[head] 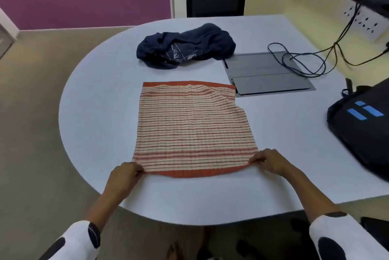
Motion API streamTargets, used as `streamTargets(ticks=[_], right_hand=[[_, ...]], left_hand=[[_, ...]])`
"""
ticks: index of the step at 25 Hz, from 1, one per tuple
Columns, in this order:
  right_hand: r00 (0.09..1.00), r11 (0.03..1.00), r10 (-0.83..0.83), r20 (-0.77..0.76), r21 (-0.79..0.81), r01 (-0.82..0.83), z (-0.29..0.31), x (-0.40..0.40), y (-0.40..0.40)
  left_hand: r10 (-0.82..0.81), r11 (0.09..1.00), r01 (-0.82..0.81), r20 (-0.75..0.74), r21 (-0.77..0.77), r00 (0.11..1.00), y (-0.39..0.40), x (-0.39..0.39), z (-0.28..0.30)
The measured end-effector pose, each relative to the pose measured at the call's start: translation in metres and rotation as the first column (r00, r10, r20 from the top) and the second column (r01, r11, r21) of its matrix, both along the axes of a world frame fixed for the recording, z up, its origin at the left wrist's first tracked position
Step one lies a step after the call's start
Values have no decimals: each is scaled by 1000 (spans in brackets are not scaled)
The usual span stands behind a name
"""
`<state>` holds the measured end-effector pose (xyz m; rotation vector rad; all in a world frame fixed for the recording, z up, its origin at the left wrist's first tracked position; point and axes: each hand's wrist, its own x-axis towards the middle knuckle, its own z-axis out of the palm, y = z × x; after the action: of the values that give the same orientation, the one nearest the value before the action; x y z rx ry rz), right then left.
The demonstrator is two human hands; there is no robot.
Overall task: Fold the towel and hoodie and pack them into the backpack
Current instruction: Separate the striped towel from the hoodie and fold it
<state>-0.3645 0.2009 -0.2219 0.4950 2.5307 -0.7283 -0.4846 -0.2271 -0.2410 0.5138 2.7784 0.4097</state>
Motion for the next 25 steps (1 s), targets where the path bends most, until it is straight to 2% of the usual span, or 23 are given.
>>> streamTargets(ticks=[2,3,5,7,8,10,12,14,16,18,19,21,23,25], right_hand=[[998,998,-60,-7,-26,59,-15,12,-6],[993,994,-106,-50,-27,104,-18,14,-8],[956,982,-160,-245,54,178,-21,5,-11],[898,973,-124,-423,124,193,-28,-12,-22],[893,978,-78,-442,140,155,-33,-23,-33],[924,980,76,-375,200,0,-52,-46,-54],[927,941,242,-286,301,-153,-75,-59,-74],[905,903,326,-275,373,-213,-95,-60,-88],[876,894,350,-331,396,-208,-105,-54,-95],[864,948,260,-430,285,-144,-97,-63,-89],[862,985,123,-491,169,-44,-89,-75,-80],[813,985,-159,-559,-32,171,-74,-116,-53],[818,972,-204,-537,-10,236,-69,-166,-20],[879,979,-127,-459,85,186,-77,-212,0]], left_hand=[[137,986,-133,34,-98,990,1,7,-9],[223,972,-219,34,-79,974,5,9,-12],[271,961,-275,-90,-37,958,17,4,-15],[178,983,-184,-290,6,941,36,-7,-21],[148,989,-140,-346,49,927,49,-14,-26],[90,992,-61,-279,112,956,78,-29,-39],[-27,992,49,-180,119,983,101,-39,-54],[-125,986,142,-178,91,976,112,-50,-72],[-124,987,142,-215,70,969,112,-70,-84],[-77,993,98,-278,62,958,111,-95,-86],[-60,995,82,-307,60,950,112,-109,-85],[-47,995,76,-360,68,932,119,-139,-81],[-28,989,77,-357,124,934,124,-166,-80],[-32,985,81,-301,151,953,124,-189,-85]])
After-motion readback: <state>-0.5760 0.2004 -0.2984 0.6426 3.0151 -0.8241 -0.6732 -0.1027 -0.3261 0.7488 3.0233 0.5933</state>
